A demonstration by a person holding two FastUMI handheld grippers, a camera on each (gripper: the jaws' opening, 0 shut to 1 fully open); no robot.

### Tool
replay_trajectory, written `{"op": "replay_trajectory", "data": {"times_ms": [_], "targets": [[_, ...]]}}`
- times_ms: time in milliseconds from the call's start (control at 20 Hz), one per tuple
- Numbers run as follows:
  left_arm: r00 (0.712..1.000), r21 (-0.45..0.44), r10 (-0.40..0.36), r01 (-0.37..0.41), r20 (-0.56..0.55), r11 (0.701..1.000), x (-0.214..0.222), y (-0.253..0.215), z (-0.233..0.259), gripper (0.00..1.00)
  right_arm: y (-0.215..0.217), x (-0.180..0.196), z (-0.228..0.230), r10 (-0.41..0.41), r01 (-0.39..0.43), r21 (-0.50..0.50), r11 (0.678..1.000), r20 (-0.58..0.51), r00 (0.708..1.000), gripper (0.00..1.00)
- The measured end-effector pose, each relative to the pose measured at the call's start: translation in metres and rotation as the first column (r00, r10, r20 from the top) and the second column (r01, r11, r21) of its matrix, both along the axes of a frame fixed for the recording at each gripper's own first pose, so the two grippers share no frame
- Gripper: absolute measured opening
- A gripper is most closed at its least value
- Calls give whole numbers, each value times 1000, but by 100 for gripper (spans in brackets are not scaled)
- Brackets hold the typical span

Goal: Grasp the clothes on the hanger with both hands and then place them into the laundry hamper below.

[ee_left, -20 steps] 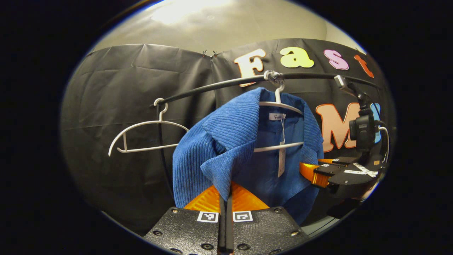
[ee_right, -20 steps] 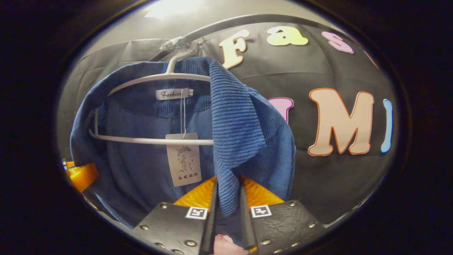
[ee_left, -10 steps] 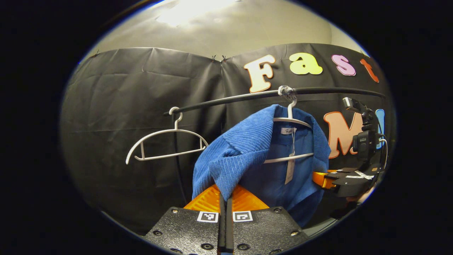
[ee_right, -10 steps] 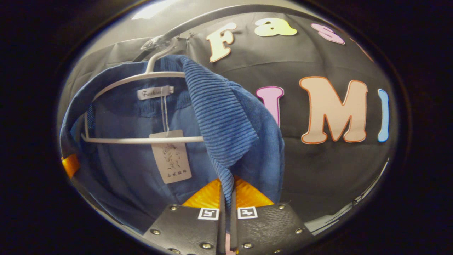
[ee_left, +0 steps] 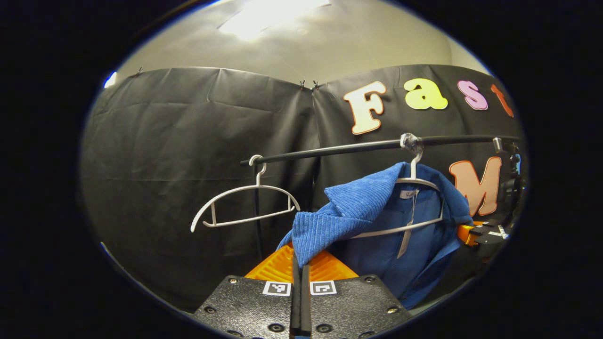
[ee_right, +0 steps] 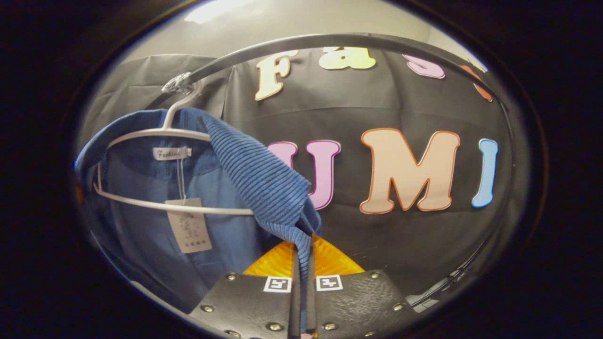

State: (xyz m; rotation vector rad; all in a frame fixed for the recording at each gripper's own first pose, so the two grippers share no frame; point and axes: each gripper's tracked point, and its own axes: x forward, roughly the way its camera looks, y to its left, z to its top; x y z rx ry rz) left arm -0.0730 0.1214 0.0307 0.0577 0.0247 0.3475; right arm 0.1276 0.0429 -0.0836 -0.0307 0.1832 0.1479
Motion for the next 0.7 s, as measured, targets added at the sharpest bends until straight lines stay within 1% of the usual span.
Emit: {"op": "replay_trajectory", "data": {"times_ms": [200, 300, 400, 450, 500, 600, 700], "targets": [[1000, 16, 9, -10, 16, 1000, 2, 11, 15, 0, -15, 12, 16, -34, 33, 31, 999, 33, 999, 5], [1000, 16, 13, -13, 17, 1000, 4, 17, 22, 1, -20, 17, 24, -53, 51, 36, 998, 52, 997, 5], [999, 34, 13, -15, 38, 999, 7, 25, 34, 1, -24, 22, 34, -70, 67, 38, 997, 76, 995, 5], [999, 42, 8, -10, 44, 999, 11, 29, 38, 3, -24, 25, 37, -75, 71, 49, 996, 80, 994, 5], [999, 38, 3, -4, 40, 999, 15, 32, 39, 1, -24, 27, 38, -79, 74, 57, 996, 80, 994, 5], [999, 33, -4, 2, 43, 999, 20, 38, 42, 0, -25, 29, 39, -86, 80, 69, 994, 80, 993, 5], [999, 54, -1, -1, 43, 999, 24, 45, 43, 3, -27, 32, 43, -93, 86, 78, 993, 91, 991, 5]]}}
